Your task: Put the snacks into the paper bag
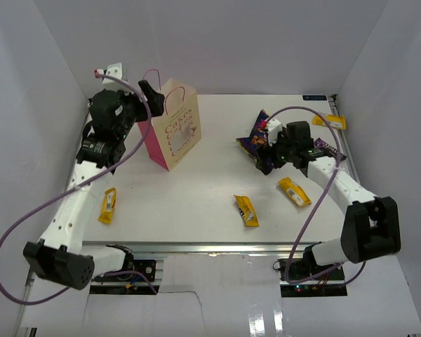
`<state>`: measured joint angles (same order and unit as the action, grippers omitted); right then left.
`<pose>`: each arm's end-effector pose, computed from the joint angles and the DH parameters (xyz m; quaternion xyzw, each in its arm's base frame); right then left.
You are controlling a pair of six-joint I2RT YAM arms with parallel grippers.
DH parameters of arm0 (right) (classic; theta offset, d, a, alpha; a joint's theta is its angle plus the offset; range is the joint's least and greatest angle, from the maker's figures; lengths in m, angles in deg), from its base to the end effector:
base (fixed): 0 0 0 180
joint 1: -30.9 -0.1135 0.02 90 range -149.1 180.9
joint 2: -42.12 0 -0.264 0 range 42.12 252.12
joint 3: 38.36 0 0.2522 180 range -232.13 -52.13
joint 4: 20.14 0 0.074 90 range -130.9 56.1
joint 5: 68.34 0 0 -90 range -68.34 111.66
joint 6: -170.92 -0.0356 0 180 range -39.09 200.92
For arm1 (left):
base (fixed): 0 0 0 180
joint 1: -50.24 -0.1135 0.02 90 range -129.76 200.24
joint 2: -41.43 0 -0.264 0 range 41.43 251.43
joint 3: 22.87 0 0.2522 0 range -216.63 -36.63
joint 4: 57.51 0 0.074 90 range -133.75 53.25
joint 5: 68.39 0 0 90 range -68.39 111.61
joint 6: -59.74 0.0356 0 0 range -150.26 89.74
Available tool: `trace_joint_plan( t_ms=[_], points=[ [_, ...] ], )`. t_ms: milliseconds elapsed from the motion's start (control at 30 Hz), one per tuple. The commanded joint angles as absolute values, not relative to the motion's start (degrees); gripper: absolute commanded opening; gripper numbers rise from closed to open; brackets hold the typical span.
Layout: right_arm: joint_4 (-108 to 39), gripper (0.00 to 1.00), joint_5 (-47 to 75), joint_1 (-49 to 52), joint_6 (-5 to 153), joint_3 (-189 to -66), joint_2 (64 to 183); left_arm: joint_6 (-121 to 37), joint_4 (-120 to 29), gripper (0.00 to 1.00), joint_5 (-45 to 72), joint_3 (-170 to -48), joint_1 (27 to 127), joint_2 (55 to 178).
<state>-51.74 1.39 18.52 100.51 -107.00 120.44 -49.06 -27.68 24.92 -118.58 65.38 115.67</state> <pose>0.2863 0.0755 0.2588 -0.3167 0.8421 0.1345 0.4153 0.2818 -0.0741 0.4440 -0.0430 0.7555 -0.1698 0.6313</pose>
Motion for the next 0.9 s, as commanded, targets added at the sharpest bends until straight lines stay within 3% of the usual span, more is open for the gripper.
trace_joint_plan(
  t_ms=[0, 33, 267, 533, 733, 867],
  points=[
    [-38.14, 0.95, 23.55, 12.36, 98.57, -112.32, 125.94, -52.75, -27.23, 0.98, 25.12, -109.60, 65.62, 106.41],
    [-36.38, 0.93, 28.99, 11.31, 99.28, -115.64, 130.57, -55.02, -26.88, 0.98, 24.95, -107.84, 65.62, 102.64],
    [-43.29, 0.92, 29.84, 10.08, 99.64, -131.12, 145.63, -67.07, -26.79, 0.98, 13.80, -94.39, 65.62, 91.37],
    [-45.76, 0.94, 36.94, 6.11, 95.51, -128.51, 147.50, -73.32, -30.03, 0.98, 2.11, -85.59, 65.80, 89.33],
    [-44.10, 1.00, 40.30, 6.11, 96.29, -124.03, 148.11, -77.36, -36.71, 0.98, -1.77, -83.56, 69.65, 96.78],
    [-42.43, 0.86, 39.68, 6.20, 97.17, -123.14, 149.34, -78.42, -40.14, 0.98, 0.85, -84.00, 77.02, 102.68]
  ],
)
